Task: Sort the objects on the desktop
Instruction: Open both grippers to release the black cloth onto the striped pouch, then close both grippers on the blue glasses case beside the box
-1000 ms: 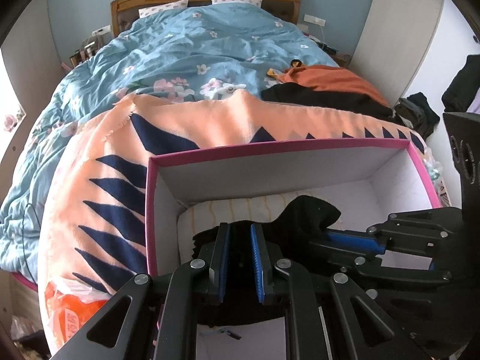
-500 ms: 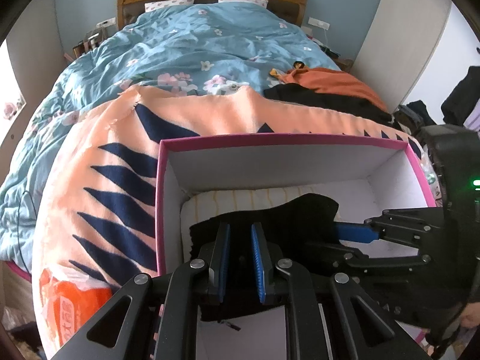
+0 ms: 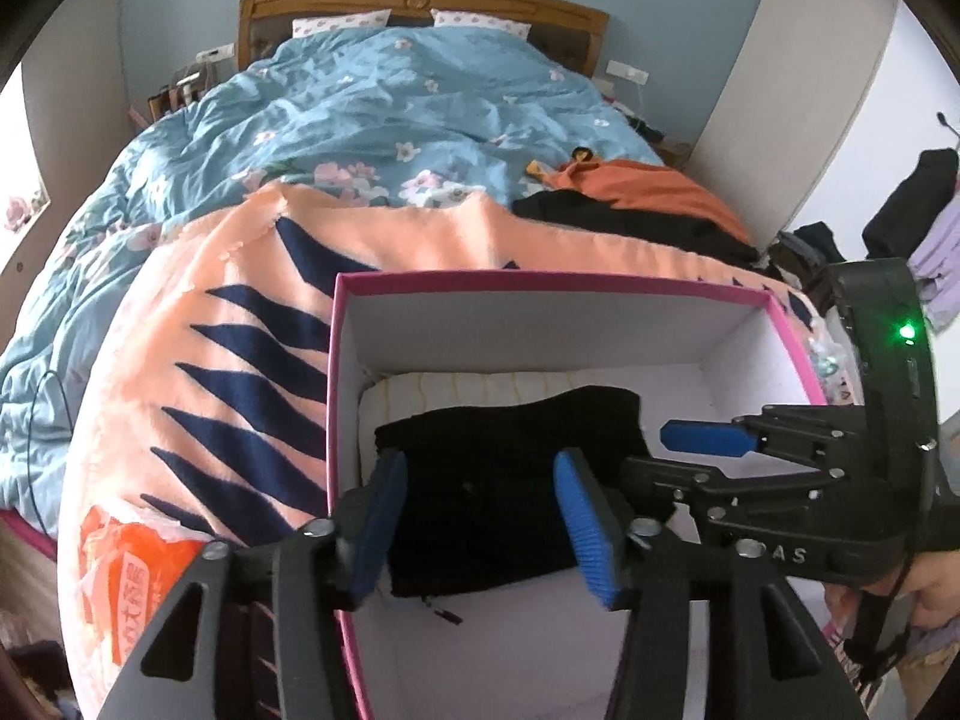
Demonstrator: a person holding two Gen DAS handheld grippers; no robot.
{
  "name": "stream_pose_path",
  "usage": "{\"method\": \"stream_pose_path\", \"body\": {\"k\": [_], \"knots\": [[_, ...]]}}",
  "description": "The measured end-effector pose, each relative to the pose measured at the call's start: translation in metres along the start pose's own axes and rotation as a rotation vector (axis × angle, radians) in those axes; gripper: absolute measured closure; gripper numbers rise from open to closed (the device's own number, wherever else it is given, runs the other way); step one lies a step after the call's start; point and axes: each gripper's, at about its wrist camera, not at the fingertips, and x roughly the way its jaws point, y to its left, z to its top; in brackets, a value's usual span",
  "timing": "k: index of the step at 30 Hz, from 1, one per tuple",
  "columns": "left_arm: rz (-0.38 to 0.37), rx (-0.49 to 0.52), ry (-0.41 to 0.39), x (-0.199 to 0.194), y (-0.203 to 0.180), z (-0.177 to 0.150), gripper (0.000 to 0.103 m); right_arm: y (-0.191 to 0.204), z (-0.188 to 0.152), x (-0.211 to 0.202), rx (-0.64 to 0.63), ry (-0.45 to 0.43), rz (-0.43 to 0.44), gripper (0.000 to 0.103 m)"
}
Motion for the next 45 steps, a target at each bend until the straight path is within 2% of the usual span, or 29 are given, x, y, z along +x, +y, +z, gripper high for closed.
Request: {"method": "stream_pose_path", "body": {"k": [1,9,11,17,21,25,30,37,45], "knots": [[-0.003,0.001,-0.01,-0.005,-0.001,-0.001,0.039,0.0,-0.001,-0.002,0.004,-0.006,0.003,0.059],[-0.025,-0.022,-0.089,-0.046,0.002,-0.015,0.028,0.004,-0.015,-0.034,0.021,-0.083,0.043,0.059],[-0.025,-0.035,-0.109,-0.057,0.006,-0.022,0.021,0.009,-0.023,-0.048,0.008,-0.109,0.06,0.058],[0.003,-0.104,-0.132,-0.079,0.03,-0.051,0.021,0.025,-0.052,-0.087,-0.025,-0.18,0.125,0.055],[0.011,-0.154,-0.128,-0.089,0.044,-0.073,0.02,0.043,-0.082,-0.1,-0.049,-0.185,0.177,0.053],[0.018,-0.177,-0.111,-0.094,0.052,-0.096,0.02,0.065,-0.11,-0.1,-0.069,-0.164,0.239,0.053],[0.002,-0.168,-0.056,-0.088,0.051,-0.118,0.02,0.089,-0.136,-0.077,-0.074,-0.077,0.275,0.053],[-0.026,-0.151,0.022,-0.073,0.042,-0.144,0.02,0.101,-0.147,-0.039,-0.035,0.033,0.255,0.053],[-0.041,-0.154,0.092,-0.053,0.043,-0.161,0.02,0.097,-0.15,-0.022,0.025,0.077,0.235,0.053]]}}
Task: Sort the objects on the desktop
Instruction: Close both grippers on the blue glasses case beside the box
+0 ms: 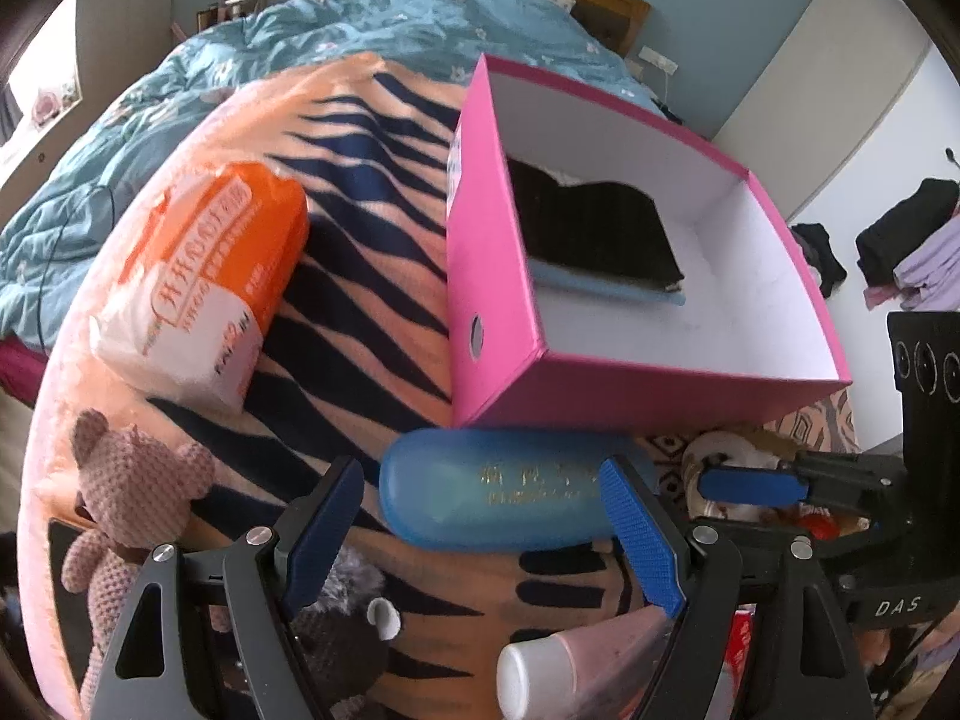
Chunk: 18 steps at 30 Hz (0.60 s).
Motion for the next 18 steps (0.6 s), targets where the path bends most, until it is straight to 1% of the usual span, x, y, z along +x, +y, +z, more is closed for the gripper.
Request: {"method": "stream_pose_path", "body": {"k": [2,8,12,18], "knots": [[0.001,-0.008,0.014,0.005,0.002,-0.002,0.02,-0.003,0.0,0.007,0.027,0.02,-0.005,0.053],[-0.015,-0.024,0.042,0.013,0.007,-0.004,0.02,-0.007,0.0,0.014,0.067,0.022,-0.028,0.053],[-0.02,-0.036,0.066,0.018,0.011,-0.005,0.02,-0.009,0.001,0.017,0.091,0.022,-0.039,0.049],[-0.026,-0.037,0.105,0.027,0.012,-0.007,0.02,-0.013,0.004,0.017,0.105,0.032,-0.047,0.048]]}}
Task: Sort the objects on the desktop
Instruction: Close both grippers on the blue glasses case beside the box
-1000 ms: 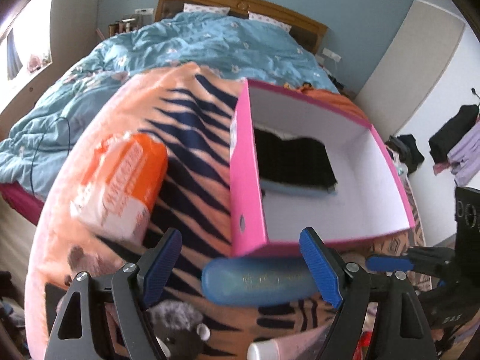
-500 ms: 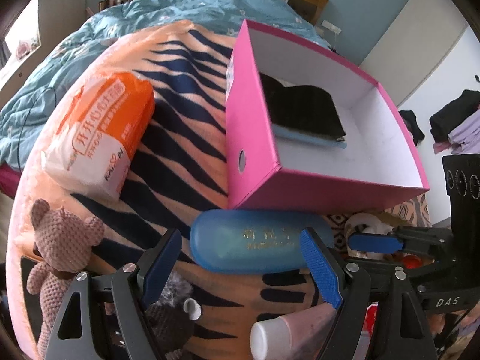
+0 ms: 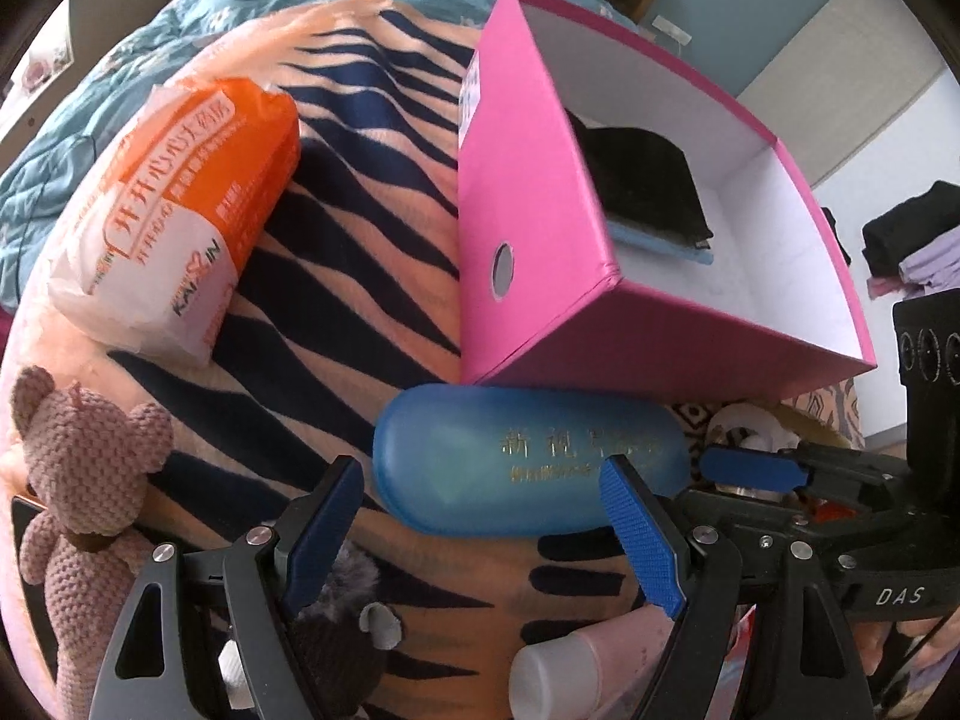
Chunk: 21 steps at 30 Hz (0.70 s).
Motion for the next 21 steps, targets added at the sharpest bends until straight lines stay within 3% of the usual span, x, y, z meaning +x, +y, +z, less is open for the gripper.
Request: {"method": "stream_pose_path", "body": {"k": [10,21], "knots": [[-0.014,0.01,0.03,0.008,0.001,0.003,0.02,-0.007,0.006,0.005,0.051,0.008,0.012,0.034],[-0.022,0.018,0.042,0.01,0.002,0.007,0.02,-0.012,0.006,0.006,0.057,-0.013,0.02,0.031]]}}
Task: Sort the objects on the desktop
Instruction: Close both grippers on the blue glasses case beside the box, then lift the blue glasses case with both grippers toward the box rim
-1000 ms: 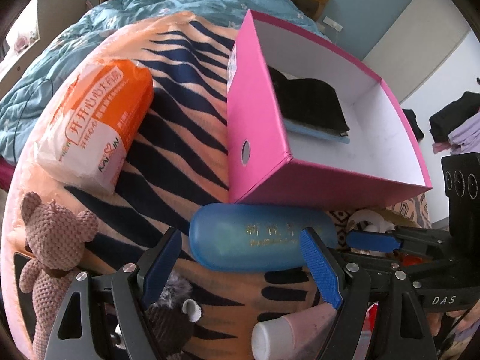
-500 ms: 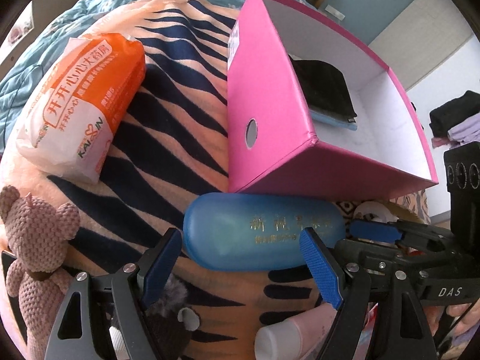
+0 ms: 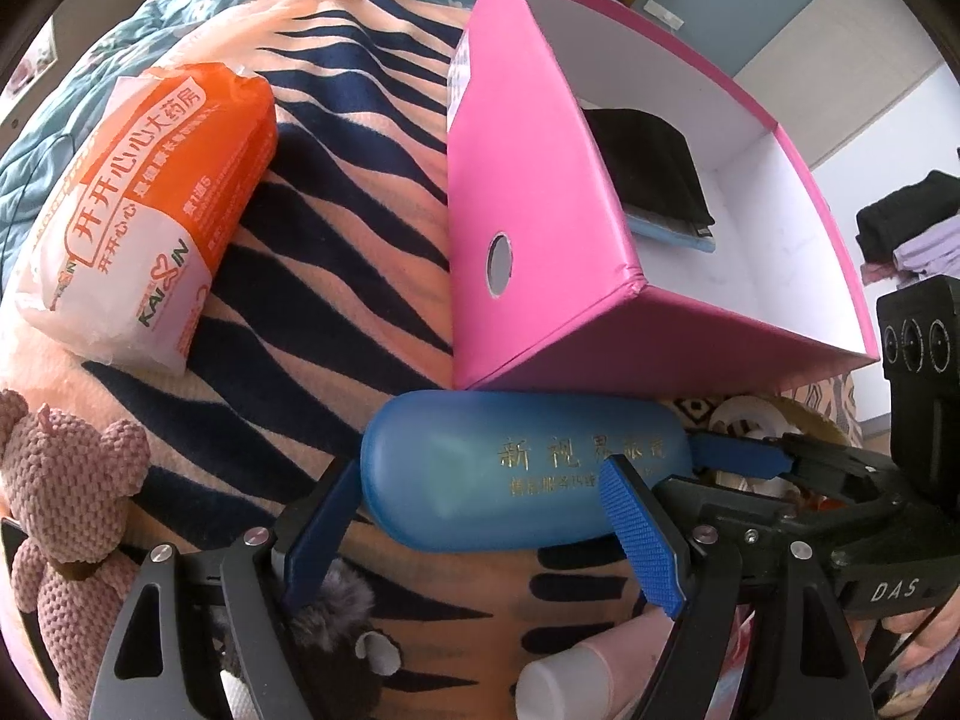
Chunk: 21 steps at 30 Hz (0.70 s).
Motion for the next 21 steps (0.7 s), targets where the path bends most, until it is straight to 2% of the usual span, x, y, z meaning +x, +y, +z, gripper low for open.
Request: {"method": "stream_pose_path", "body": {"k": [12,17,21], "knots": [[0.013,0.01,0.013,0.0,-0.006,-0.001,0.02,-0.006,-0.004,-0.005,-0.008,-0.011,0.038,0.031],[0.018,0.033,0.028,0.0,-0.008,-0.007,0.02,-0.006,-0.004,-0.006,-0.024,-0.004,0.028,0.031],[0.002,0.01,0.028,-0.001,-0.002,-0.006,0.021,0.003,0.0,0.007,-0.013,0.003,0.013,0.032]]}}
